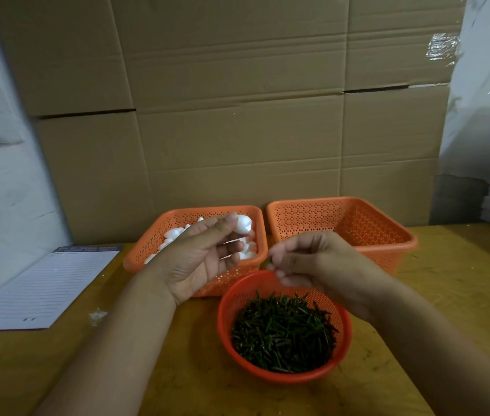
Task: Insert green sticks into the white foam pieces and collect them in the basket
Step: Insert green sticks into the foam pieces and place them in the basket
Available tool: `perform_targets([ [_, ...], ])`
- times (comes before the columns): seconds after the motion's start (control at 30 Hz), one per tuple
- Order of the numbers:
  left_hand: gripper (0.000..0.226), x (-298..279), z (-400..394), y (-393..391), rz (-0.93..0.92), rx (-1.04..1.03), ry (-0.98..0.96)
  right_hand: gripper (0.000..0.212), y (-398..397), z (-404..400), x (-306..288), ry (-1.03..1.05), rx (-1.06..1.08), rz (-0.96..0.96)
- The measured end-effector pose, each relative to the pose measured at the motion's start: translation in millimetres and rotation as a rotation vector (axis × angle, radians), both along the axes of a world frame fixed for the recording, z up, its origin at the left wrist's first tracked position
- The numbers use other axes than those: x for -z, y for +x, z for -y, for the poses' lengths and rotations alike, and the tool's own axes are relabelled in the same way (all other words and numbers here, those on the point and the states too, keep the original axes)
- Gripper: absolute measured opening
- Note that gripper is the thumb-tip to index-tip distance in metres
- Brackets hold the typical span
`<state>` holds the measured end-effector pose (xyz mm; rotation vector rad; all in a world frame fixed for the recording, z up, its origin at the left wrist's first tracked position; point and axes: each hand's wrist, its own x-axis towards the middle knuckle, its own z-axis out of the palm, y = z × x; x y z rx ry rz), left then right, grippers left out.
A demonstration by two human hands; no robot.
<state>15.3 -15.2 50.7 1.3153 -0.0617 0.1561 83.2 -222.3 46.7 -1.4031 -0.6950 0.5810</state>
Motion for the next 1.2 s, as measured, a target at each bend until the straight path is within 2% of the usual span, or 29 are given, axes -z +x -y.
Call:
perform_targets([
  [0.13,0.014,0.1,0.4,0.8,-0.004,0.007,-0.027,0.008,0.6,-0.2,-5.3,0.218,0.035,-0.262],
  [0.27,0.015,0.7,-0.7,1.1,-0.015,-0.001,-0.042,0.010,2.9,1.7,-5.7,0.268,0.075,-0.327],
  [0.6,0.019,1.7,3.9,1.6,-0.016,0.028,-0.057,0.021,0.6,-3.8,-4.0,0.286,0.194,-0.249],
  [0.77,0.035,0.4,5.3,0.4,-0.012,0.032,-0.083,0.011,-0.1,-3.0,-3.4,0.249,0.206,-0.193],
  [1.0,0.032,0.0,7.3,-0.8,-0.012,0.028,-0.045,0.005,-5.9,-4.6,-4.7,0.165,0.295,-0.034],
  [1.2,0.035,-1.2,10.0,-0.7,-0.003,0.014,-0.011,0.004,-8.4,-5.4,-5.2,0.148,0.324,0.020],
])
